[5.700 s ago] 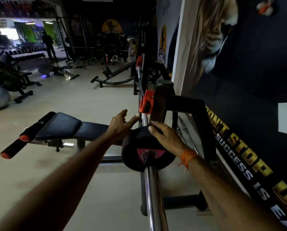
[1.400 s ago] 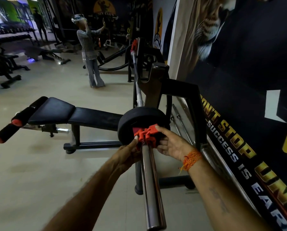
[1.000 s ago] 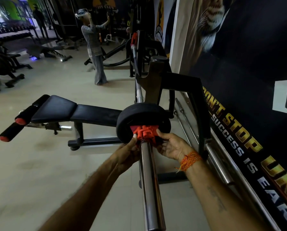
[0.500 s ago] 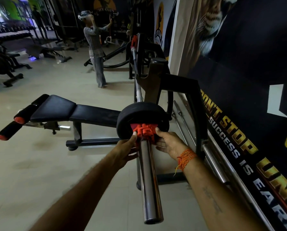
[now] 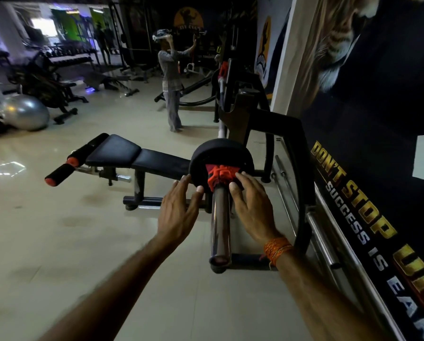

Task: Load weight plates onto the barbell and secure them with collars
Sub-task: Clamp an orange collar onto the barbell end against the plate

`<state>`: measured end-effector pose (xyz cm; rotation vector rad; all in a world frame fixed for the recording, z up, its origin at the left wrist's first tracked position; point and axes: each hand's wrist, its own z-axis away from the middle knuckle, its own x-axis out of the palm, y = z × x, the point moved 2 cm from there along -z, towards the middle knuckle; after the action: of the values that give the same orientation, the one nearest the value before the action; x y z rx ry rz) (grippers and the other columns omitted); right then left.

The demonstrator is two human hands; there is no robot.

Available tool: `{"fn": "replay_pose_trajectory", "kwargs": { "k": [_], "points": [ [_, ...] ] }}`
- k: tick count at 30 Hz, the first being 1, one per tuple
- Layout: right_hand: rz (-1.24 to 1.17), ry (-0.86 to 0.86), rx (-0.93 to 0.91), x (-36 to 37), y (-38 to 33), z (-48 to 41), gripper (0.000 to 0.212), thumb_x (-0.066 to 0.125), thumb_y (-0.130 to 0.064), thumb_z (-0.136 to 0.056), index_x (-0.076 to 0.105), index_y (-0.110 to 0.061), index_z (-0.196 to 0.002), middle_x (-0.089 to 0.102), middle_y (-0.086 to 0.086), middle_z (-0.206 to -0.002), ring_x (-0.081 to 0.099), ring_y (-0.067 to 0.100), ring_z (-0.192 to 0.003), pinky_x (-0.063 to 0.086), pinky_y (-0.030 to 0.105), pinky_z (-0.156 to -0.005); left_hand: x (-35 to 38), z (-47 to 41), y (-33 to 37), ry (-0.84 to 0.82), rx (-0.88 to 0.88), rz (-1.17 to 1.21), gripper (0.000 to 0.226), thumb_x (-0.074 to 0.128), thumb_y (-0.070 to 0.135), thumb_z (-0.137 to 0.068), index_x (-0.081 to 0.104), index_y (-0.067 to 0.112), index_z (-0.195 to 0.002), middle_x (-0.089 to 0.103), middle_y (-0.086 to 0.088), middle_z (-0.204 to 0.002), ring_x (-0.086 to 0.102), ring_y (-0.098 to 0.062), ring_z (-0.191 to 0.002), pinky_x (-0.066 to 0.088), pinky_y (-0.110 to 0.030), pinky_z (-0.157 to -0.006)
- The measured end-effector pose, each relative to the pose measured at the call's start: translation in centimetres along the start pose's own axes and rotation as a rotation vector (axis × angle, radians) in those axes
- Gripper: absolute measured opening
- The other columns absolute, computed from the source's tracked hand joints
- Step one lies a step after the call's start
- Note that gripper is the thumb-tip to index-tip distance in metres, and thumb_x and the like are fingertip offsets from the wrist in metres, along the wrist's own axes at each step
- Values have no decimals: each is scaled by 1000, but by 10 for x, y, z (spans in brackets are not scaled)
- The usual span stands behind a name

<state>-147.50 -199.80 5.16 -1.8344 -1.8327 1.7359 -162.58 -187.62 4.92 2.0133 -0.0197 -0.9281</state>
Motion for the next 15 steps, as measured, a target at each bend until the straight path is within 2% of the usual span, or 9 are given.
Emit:
{"fn": "replay_pose_trajectory", "kwargs": {
  "k": [1, 2, 4, 7, 12, 15],
  "points": [
    [16, -3, -32, 1, -6, 7, 60, 33, -57, -102, 42, -24, -151, 38, 2, -160, 35, 20, -146, 30, 32, -113, -6, 8, 0, 14, 18, -40, 68, 33, 63, -99, 26, 28, -157, 32, -2, -163, 38, -18, -145, 31, -49, -119],
    [30, -2, -60, 1, -11, 13, 62, 32, -59, -101, 41, -25, -151, 37, 2, -160, 35, 20, -146, 32, 34, -114, -12, 16, 1, 23, 29, -80, 72, 31, 63, -97, 24, 26, -158, 27, -1, -165, 23, -18, -152, 23, -49, -123],
    [50, 2, -109, 3, -21, 25, 66, 27, -63, -100, 41, -24, -152, 37, 2, -160, 35, 21, -146, 37, 38, -115, -24, 30, 1, 56, 52, -151, 76, 29, 65, -95, 21, 26, -159, 22, 0, -166, 12, -13, -154, 17, -47, -125],
    [55, 28, -182, 5, -36, 42, 77, 18, -71, -97, 43, -21, -151, 40, 5, -159, 36, 23, -146, 40, 44, -115, -40, 50, -1, 109, 76, -237, 78, 23, 71, -94, 19, 28, -159, 20, 3, -167, 9, -11, -154, 14, -44, -126],
    [52, 33, -235, 16, -57, 79, 64, 27, -58, -102, 43, -21, -152, 38, 6, -161, 30, 22, -150, 35, 52, -117, -60, 93, -6, 171, 75, -329, 76, 22, 69, -96, 21, 26, -159, 20, 4, -166, 7, -8, -154, 7, -36, -126],
    [28, 31, -291, 31, -73, 108, 65, 25, -58, -104, 46, -18, -150, 41, 8, -159, 31, 24, -150, 37, 53, -116, -66, 117, -18, 178, 44, -362, 74, 22, 68, -97, 21, 28, -159, 19, 6, -166, 6, -8, -155, 9, -40, -127]
  ]
}}
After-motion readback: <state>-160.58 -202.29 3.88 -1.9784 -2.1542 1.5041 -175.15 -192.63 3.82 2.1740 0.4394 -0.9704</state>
